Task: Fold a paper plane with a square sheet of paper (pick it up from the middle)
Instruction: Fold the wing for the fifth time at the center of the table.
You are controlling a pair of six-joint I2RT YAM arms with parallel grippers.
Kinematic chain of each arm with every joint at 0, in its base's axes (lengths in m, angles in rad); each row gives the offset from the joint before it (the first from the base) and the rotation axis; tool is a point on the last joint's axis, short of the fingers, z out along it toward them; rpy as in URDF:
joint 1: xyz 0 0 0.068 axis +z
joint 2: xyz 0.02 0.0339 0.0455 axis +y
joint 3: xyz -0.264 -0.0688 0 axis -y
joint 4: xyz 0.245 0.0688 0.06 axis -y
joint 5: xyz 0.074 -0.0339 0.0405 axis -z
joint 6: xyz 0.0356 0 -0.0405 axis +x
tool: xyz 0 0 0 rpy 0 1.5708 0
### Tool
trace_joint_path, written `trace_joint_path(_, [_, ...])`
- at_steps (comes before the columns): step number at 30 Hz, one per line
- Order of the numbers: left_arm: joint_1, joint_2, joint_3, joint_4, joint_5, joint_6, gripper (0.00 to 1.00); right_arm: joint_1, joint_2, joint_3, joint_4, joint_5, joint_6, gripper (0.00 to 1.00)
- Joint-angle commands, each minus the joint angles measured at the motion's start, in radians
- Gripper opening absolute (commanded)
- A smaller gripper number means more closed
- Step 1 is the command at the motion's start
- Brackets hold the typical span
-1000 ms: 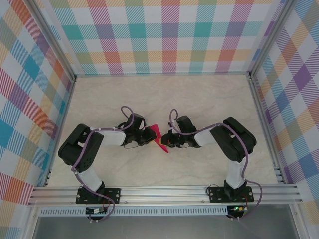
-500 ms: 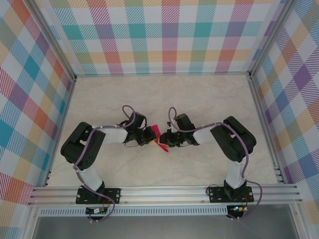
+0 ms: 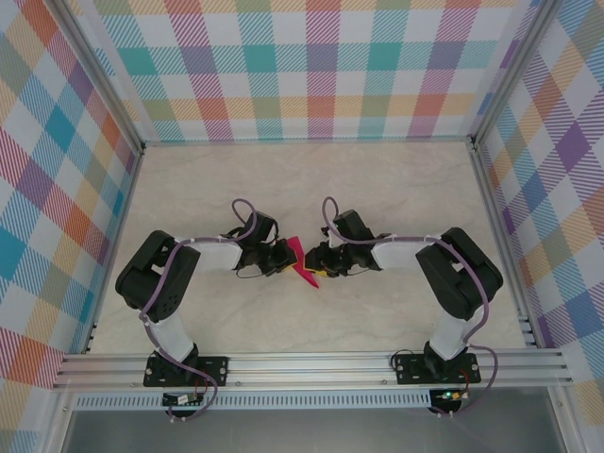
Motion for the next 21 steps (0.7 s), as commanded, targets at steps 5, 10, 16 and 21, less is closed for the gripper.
trace_joint_path(5, [-0.009,0.05,-0.013,-0.067,-0.03,-0.004,0.1,-0.005,-0.03,0.06,-0.146,0.018,-0.051,0.34])
trace_joint_path(10, [-0.009,0.049,-0.011,-0.071,-0.027,-0.001,0.1,-0.005,0.001,0.075,-0.157,0.02,-0.042,0.33])
trace_joint_path(16, [-0.009,0.048,-0.007,-0.072,-0.027,-0.001,0.1,-0.005,0.026,0.076,-0.142,-0.025,-0.031,0.25])
trace_joint_path(21, [-0.009,0.048,-0.01,-0.072,-0.03,-0.003,0.1,-0.004,0.038,0.072,-0.153,-0.042,-0.03,0.22])
